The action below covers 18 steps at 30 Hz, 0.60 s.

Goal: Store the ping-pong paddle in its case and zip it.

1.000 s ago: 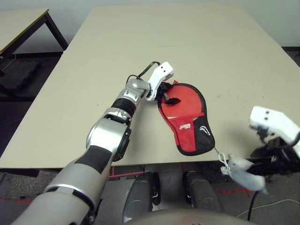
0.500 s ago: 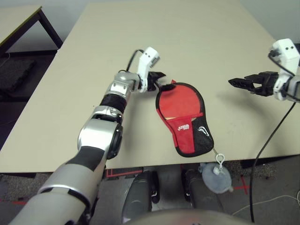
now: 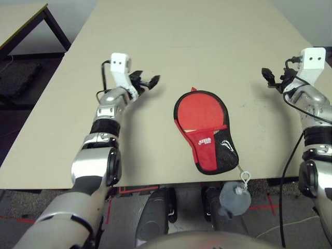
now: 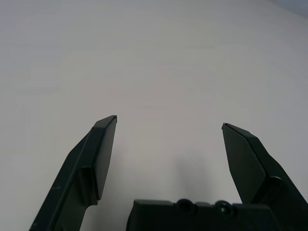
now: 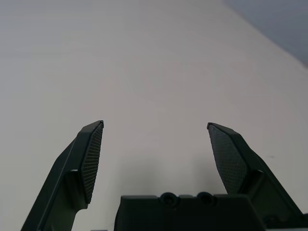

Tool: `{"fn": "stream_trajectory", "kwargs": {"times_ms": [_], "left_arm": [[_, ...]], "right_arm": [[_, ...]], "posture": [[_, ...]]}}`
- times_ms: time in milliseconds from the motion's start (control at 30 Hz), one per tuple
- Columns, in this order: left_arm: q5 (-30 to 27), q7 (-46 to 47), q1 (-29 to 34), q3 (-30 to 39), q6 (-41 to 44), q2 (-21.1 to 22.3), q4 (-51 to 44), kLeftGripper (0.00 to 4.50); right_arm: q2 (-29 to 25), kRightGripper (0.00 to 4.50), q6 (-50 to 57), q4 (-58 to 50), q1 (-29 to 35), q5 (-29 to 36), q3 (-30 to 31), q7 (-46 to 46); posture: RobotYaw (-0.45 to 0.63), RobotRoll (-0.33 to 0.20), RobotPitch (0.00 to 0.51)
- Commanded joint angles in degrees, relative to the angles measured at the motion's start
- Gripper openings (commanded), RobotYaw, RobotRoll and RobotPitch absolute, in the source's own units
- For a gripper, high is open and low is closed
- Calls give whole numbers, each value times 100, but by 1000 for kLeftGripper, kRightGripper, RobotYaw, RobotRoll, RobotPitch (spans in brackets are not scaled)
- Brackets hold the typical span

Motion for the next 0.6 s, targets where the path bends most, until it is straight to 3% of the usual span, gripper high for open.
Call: {"fn": "stream_trajectory", "kwargs": {"times_ms": [33, 300, 600], "left_arm": [[-56, 420, 499, 192, -217, 136, -161, 4500], [-130, 1116, 1303, 426, -482, 160, -782, 4500], [-251, 1240, 1536, 363, -342, 100, -1117, 4500]], "right_arm": [[-42, 4463, -354, 586, -102, -136, -68, 33], [-156, 4463, -768, 1303, -287, -295, -60, 235], [-251, 4463, -972, 1566, -293, -350, -103, 425]], "posture": [[-32, 0, 163], [3, 0, 177], [9, 0, 164]]}}
